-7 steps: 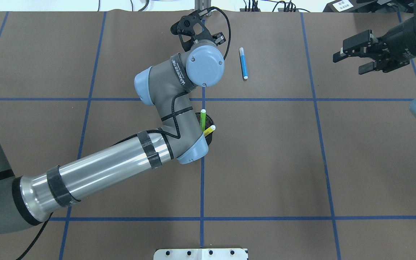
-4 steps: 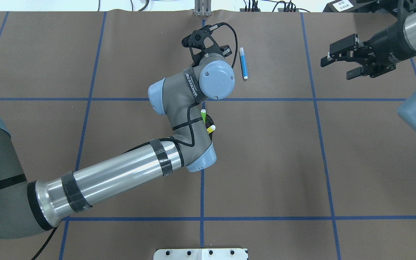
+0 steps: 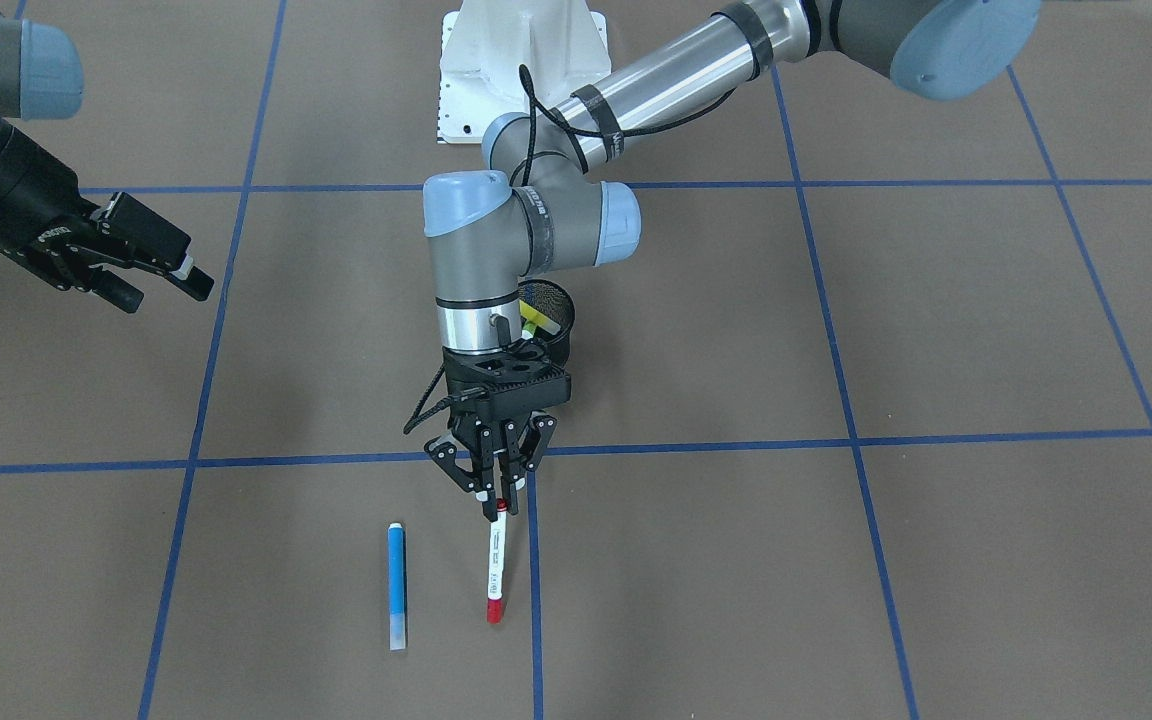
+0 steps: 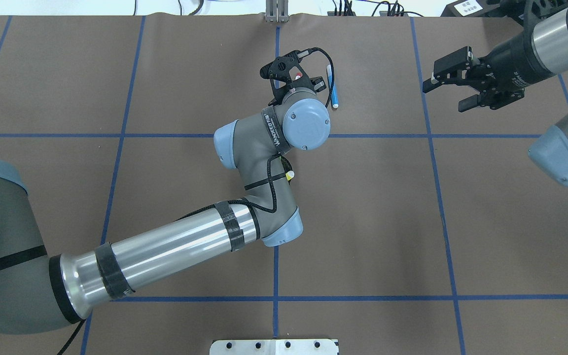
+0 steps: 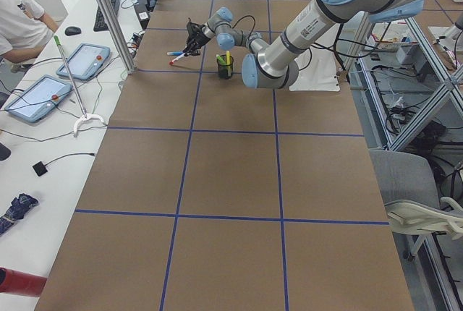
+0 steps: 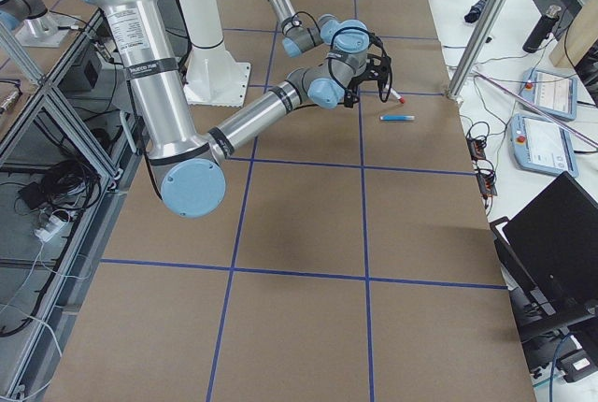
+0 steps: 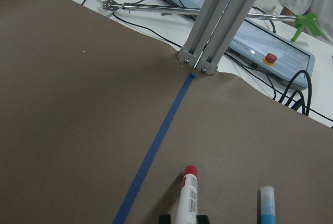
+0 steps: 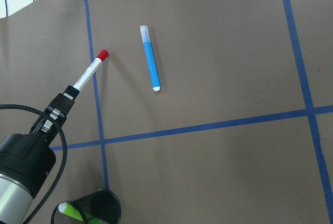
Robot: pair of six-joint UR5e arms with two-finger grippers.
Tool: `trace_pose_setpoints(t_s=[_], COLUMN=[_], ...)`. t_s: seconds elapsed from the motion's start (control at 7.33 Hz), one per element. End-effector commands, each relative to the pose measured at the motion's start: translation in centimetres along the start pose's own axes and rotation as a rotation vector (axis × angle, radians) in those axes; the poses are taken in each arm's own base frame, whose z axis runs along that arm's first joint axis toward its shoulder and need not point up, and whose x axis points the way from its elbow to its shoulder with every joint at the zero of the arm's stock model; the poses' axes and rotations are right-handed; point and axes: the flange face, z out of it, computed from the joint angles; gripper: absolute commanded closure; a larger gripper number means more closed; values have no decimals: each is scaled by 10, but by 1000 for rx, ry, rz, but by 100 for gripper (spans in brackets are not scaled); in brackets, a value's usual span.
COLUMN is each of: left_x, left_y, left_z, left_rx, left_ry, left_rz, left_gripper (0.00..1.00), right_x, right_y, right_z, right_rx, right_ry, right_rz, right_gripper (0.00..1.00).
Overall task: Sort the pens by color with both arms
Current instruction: 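Carry the red marker beside the blue marker with the left gripper, then release the red marker and withdraw the left gripper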
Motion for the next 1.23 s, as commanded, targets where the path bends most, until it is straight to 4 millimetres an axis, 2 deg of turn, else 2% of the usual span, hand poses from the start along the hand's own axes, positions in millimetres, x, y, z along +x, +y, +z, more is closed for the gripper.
trace_pose_setpoints(t_s=[0.0, 0.14, 0.27, 0.41, 0.55, 0.68, 0.82, 0.95, 1.09], left_x=[5, 15, 25, 12, -22, -74, -123, -181, -224], left_y=[-2, -14, -46, -85, -130, -186, -231, -264, -294], left_z=[-11, -26, -45, -49, -47, -55, -70, -77, -83], left_rx=[-13, -33, -96, -160, -266, -396, -444, -491, -533], left_ry=[29, 64, 111, 131, 133, 131, 139, 126, 132], left_rz=[55, 57, 51, 28, 7, 8, 59, 106, 143], left_gripper=[0, 0, 0, 0, 0, 1, 1, 1, 1], right_x=[-1, -2, -9, -17, -28, -56, -95, -131, -155], right_y=[0, -1, -1, -2, 3, 19, 35, 57, 81], right_z=[2, 2, 7, 11, 24, 52, 73, 96, 121], right_rx=[-6, -4, -9, -14, -14, 9, 23, 26, 29], right_ry=[0, 0, -2, -4, -1, 19, 24, 48, 82], right_rz=[1, 1, -5, 1, -15, -16, 8, -12, -31], right_gripper=[0, 0, 0, 0, 0, 0, 0, 1, 1])
